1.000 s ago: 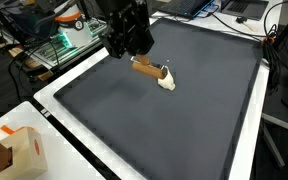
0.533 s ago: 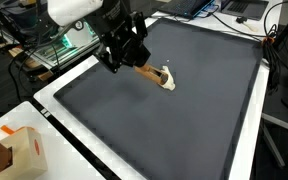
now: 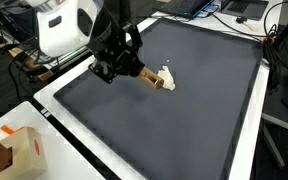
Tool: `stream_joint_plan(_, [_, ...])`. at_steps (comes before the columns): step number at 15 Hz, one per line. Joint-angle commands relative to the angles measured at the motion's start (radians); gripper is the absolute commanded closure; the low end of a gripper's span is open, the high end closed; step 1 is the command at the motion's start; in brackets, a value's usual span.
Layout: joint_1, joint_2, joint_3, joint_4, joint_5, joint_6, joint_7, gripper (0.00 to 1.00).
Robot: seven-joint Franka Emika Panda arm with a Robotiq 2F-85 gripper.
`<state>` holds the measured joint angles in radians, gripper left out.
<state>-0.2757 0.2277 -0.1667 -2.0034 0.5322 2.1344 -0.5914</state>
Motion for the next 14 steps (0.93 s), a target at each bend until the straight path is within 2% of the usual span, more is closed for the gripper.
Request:
stream_joint_plan(1, [-0.042, 0.045, 0.013, 0.052, 0.046, -0.071, -0.017, 0.77])
stream_joint_plan(14, [-0.114, 0.145, 0.018, 0.114, 0.120, -0.167, -0.094, 0.77])
